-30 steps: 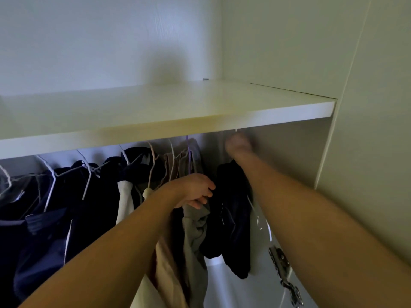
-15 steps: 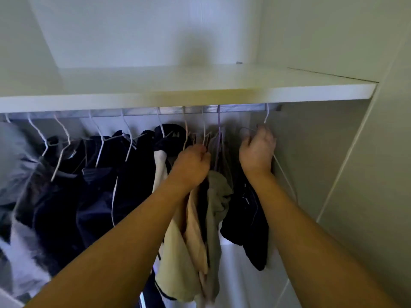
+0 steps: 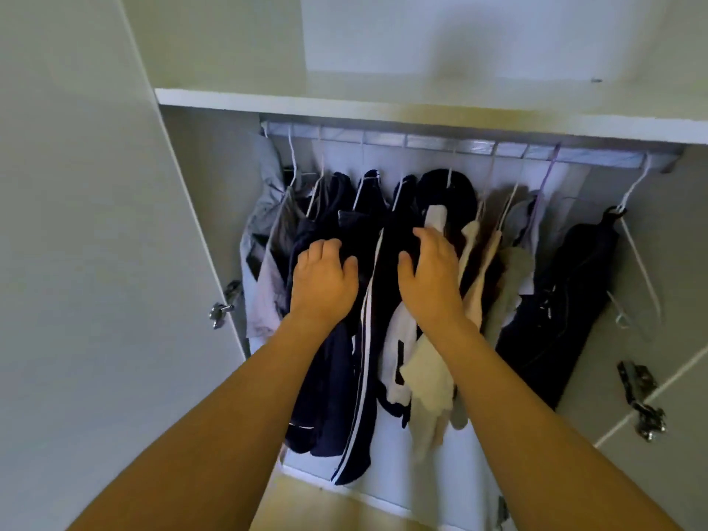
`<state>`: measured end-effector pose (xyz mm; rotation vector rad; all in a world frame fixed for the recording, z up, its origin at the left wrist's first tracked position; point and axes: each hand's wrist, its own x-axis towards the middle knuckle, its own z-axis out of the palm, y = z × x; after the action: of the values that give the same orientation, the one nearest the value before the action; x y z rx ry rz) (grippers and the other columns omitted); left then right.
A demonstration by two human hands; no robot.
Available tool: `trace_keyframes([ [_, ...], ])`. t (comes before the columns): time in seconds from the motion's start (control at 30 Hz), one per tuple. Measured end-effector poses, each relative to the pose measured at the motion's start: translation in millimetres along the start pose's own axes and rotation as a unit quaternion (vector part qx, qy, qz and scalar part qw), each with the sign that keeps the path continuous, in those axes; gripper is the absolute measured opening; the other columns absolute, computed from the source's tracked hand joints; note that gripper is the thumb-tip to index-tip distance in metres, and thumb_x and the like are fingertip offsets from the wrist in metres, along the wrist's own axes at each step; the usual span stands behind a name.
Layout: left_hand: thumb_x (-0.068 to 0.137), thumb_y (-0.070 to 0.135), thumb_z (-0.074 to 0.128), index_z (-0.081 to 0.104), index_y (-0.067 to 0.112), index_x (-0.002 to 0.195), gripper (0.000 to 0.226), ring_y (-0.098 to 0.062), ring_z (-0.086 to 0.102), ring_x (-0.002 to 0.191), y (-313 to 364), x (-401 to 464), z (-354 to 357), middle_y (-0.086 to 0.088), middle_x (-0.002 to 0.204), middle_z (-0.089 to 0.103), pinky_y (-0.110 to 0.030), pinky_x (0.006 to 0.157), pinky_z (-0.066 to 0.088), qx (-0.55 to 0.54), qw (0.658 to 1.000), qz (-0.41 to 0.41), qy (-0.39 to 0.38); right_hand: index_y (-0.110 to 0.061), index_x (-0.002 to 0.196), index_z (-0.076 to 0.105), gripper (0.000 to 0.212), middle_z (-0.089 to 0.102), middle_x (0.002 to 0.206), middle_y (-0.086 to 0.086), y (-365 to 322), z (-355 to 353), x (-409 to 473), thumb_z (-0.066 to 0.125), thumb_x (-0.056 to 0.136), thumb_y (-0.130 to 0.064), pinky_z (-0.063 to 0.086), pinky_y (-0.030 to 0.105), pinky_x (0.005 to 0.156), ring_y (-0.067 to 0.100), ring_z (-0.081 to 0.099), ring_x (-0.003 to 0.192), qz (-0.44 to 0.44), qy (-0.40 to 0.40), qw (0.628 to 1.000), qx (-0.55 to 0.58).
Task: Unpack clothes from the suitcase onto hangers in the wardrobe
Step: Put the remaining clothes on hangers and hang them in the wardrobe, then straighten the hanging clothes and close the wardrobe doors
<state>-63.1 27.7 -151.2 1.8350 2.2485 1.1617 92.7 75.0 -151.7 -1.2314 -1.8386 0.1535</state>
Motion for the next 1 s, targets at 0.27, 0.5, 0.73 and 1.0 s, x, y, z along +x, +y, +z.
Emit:
trace_keyframes([
  [0.27,0.096,0.037,0.037,0.048,0.009,0.134,0.049,-0.033,0.039,0.125,-107.3,-69.2,-104.1,-0.011,0.139,0.046,-0.042,0.108,0.030,0.082,0.982,-0.117,0.121,-0.007,0.137,0.047,0.041,0.046,0.145,0.012,-123.6,73.4,-54.8,0.051,0.097,-0.014,0.033,0.045,0.114,0.028,0.040,0.135,-0.066,-0.125,0.987,0.082],
  [0.5,0.090,0.029,0.043,0.043,0.010,0.137,0.051,-0.039,0.018,0.140,-140.9,-141.2,-183.3,-0.017,0.150,0.029,-0.054,0.119,0.004,0.174,0.925,-0.225,0.252,0.001,0.128,0.052,0.039,0.055,0.128,0.017,-219.2,106.2,-96.5,0.054,0.091,-0.010,0.040,0.044,0.101,0.036,0.051,0.116,-0.167,-0.210,0.954,0.133],
  [0.73,0.087,0.015,0.047,0.024,0.012,0.148,0.065,-0.039,0.009,0.144,-149.3,-194.6,-229.6,-0.017,0.157,0.008,-0.056,0.117,0.016,0.072,0.866,-0.276,0.410,-0.001,0.136,0.045,0.044,0.047,0.137,0.016,-272.8,100.0,-126.4,0.050,0.093,-0.007,0.033,0.037,0.109,0.032,0.043,0.129,-0.226,-0.272,0.921,0.162],
  [1.0,0.101,0.045,0.025,0.045,0.013,0.131,0.048,-0.034,0.053,0.117,-139.8,-187.6,-249.3,-0.011,0.126,0.057,-0.046,0.094,0.045,-0.092,0.838,-0.347,0.412,-0.003,0.138,0.043,0.045,0.045,0.141,0.012,-261.0,68.1,-116.6,0.049,0.095,-0.011,0.032,0.035,0.110,0.027,0.041,0.132,-0.214,-0.264,0.923,0.178],
])
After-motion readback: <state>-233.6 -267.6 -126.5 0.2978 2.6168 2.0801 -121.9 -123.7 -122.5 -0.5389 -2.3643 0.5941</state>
